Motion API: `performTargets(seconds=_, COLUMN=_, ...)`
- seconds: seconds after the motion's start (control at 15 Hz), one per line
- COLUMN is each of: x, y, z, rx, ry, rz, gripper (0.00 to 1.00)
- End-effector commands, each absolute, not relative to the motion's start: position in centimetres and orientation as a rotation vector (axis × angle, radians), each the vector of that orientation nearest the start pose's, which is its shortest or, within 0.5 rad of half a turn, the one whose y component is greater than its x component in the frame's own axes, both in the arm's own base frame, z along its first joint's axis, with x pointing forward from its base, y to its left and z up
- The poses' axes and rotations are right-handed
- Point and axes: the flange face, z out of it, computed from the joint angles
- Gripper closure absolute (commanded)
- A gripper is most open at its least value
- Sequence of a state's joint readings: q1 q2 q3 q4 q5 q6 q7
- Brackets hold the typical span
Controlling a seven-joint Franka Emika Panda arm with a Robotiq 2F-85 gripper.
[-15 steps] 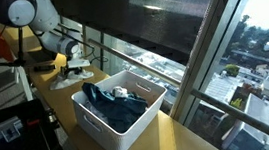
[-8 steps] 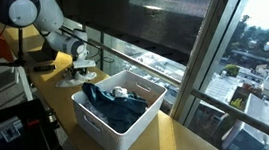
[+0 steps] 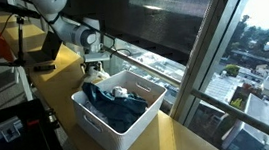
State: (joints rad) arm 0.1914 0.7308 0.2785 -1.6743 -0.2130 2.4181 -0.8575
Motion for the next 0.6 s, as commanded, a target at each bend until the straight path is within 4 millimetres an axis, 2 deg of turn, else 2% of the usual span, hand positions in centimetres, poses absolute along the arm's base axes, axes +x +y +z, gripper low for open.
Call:
performTargets(seconds=0.0, x=60.2, y=24.6, z=26.4, rx=-2.445, ry=-2.030, rz=-0.170, gripper=1.00)
performTargets(seconds=0.27, x=59.4, y=19.7, z=34.2, rx=-2.554, ry=-2.001, rz=-0.292, gripper=1.00)
performTargets(seconds=0.53, x=58.5, y=11.9, z=40.2, rx=-2.712, ry=-1.876, rz=-0.373, gripper=1.00)
